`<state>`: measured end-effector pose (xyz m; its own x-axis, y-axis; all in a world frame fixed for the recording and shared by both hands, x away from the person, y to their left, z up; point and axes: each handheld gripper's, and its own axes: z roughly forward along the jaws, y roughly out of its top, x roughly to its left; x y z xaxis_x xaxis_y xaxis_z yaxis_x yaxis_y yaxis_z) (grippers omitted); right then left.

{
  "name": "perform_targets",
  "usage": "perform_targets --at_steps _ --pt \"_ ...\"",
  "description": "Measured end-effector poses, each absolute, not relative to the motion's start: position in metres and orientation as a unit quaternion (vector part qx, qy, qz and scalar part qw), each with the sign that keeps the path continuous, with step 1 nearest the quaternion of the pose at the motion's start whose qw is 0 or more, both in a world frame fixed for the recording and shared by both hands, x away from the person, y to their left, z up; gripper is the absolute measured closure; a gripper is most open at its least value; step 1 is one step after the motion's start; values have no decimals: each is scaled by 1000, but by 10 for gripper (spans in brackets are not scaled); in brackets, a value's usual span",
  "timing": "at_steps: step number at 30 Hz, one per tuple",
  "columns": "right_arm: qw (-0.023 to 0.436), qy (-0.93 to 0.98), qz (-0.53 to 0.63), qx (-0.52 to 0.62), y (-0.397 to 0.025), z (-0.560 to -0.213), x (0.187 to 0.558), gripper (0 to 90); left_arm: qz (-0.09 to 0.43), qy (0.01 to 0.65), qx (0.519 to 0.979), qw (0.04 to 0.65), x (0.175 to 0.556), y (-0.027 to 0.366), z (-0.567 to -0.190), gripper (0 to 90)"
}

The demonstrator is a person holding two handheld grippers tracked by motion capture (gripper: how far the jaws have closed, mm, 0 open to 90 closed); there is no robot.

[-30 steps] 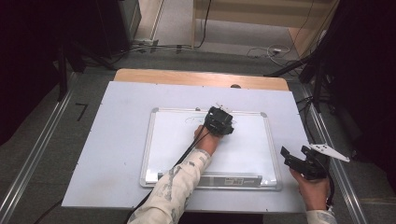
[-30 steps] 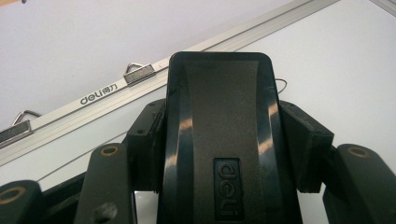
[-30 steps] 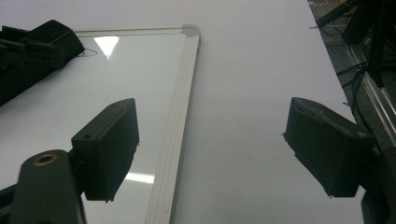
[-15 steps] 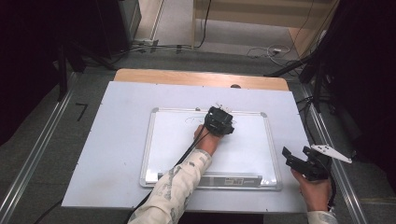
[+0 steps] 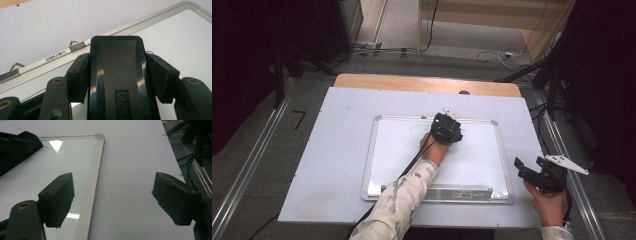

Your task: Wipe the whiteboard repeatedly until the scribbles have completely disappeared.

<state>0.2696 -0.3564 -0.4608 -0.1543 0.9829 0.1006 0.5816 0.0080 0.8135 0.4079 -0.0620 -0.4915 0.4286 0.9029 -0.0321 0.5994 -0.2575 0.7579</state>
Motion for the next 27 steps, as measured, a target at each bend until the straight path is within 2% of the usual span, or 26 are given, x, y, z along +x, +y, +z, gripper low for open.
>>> perform_targets --at_steps 27 --pt "266 658 378 594 -356 -461 270 162 207 477 779 351 413 -75 -491 410"
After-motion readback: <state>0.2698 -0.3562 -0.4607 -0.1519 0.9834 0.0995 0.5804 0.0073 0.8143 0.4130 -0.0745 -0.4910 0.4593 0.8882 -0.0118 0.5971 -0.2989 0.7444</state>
